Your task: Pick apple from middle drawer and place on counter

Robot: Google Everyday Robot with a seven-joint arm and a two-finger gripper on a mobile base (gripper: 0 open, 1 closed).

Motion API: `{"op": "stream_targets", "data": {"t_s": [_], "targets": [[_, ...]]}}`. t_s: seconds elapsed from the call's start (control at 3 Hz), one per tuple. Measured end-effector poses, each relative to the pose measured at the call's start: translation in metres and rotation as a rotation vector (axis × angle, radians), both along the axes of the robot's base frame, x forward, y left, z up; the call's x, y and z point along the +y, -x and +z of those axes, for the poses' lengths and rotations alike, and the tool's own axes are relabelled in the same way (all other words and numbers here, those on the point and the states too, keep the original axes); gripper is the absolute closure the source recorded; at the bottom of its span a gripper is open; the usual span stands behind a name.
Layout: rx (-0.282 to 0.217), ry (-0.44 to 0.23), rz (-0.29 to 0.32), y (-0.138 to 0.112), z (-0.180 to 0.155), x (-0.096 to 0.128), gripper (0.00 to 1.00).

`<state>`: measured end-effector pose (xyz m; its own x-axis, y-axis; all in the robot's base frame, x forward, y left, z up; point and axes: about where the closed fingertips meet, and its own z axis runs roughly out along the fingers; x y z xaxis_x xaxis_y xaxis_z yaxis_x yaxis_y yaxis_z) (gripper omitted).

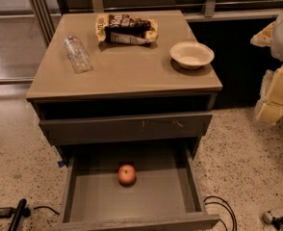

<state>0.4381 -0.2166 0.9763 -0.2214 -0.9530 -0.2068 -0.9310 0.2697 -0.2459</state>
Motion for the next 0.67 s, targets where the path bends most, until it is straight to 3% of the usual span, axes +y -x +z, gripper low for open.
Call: {"op": "stream_targets", "data": {"t_s": [0.33,0.67], "targets": [[-0.001,0.0,0.0,0.0,0.0,0.0,0.0],[-0.006,-0.042,0.035,0.0,-0.012,0.008,0.0]]}}
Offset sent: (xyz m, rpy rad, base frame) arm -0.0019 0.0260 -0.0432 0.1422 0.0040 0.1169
